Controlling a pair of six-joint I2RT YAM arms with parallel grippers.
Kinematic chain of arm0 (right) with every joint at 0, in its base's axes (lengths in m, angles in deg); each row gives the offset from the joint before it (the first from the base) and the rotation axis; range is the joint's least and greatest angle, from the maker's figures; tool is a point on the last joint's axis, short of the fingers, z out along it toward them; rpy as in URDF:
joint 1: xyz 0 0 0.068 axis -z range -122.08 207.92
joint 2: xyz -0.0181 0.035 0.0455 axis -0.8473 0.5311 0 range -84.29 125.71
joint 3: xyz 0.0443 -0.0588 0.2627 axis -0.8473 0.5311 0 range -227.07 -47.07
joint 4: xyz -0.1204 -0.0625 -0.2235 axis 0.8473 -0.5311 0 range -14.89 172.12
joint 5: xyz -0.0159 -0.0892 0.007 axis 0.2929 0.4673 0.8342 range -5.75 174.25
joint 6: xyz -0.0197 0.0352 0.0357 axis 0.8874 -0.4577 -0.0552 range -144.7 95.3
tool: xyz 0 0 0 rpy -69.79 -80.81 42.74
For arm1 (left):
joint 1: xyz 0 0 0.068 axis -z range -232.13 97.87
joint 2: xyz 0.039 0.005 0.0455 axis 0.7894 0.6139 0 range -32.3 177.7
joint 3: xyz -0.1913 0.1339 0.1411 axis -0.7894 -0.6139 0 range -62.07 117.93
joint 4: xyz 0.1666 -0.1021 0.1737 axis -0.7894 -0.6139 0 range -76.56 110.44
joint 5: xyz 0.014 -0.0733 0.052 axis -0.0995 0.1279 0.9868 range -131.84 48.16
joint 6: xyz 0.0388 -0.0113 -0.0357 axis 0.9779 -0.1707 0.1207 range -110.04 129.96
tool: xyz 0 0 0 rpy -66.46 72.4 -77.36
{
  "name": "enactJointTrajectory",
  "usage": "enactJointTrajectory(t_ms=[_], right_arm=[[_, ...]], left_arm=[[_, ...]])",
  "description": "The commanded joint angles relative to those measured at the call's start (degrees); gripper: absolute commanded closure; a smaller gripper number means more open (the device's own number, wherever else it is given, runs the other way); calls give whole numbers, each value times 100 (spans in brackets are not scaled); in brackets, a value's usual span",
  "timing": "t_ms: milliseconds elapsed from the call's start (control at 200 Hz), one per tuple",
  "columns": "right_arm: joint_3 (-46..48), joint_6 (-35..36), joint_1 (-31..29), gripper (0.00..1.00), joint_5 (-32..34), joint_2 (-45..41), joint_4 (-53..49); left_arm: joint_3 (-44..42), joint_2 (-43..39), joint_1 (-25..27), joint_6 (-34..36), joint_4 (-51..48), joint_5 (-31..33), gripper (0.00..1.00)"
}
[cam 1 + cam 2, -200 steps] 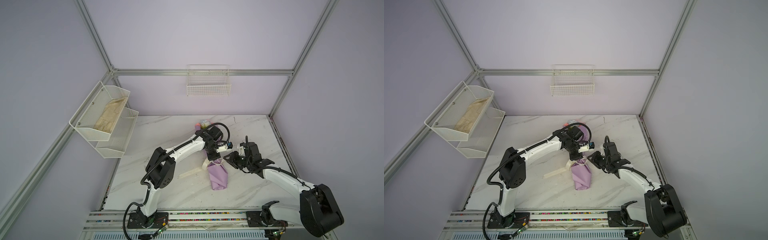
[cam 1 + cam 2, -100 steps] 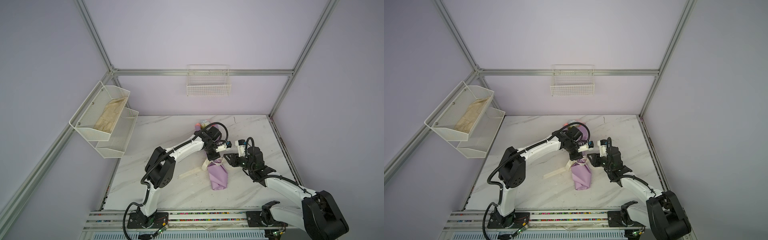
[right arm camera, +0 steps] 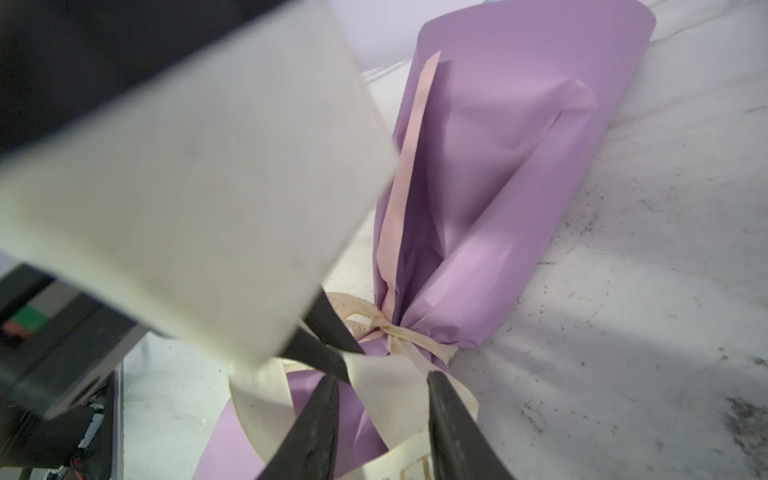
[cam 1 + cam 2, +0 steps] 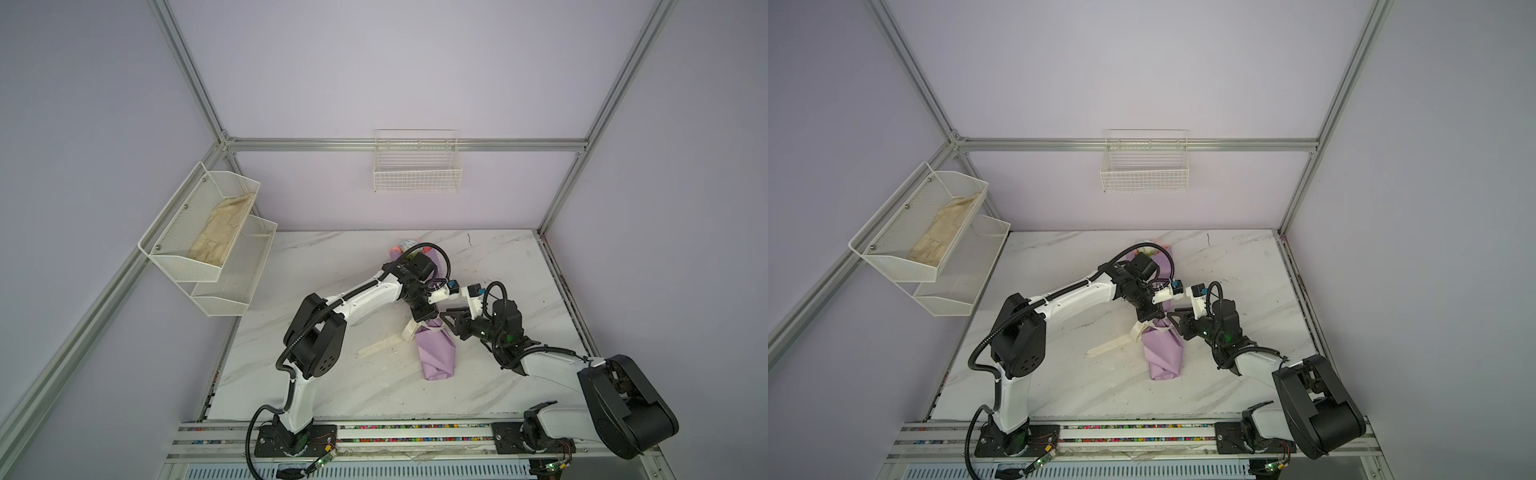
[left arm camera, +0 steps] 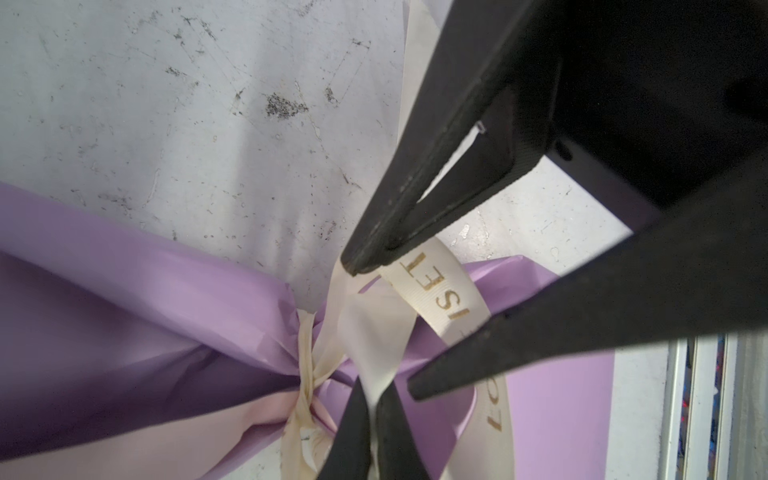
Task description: Tie the bouquet of fake flowers
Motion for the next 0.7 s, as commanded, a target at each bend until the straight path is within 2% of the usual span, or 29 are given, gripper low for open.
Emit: enactJointTrajectory(t_ms=[0, 130, 235, 280, 365, 485, 695], right_arm=[[-46, 463, -21, 61, -477, 151, 431], [32, 457, -24, 61, -551, 280, 692], [71, 391, -19, 59, -282, 416, 835], [-28, 453, -18, 59, -457, 560, 771], [-198, 453, -18, 61, -525, 798, 634], [-9, 240, -17, 64, -399, 883, 1102], [-58, 261, -25, 69, -492, 1030, 1212]], left_arm=[[-211, -367, -54, -126, 203, -244, 92], [-221, -362, -62, -168, 211, -262, 92], [-246, -379, -71, -157, 226, -328, 92], [-262, -367, -80, -150, 235, -339, 92], [-247, -377, -90, -182, 236, -335, 92], [-303, -432, -114, -222, 321, -451, 92], [-378, -439, -125, -209, 386, -604, 92]])
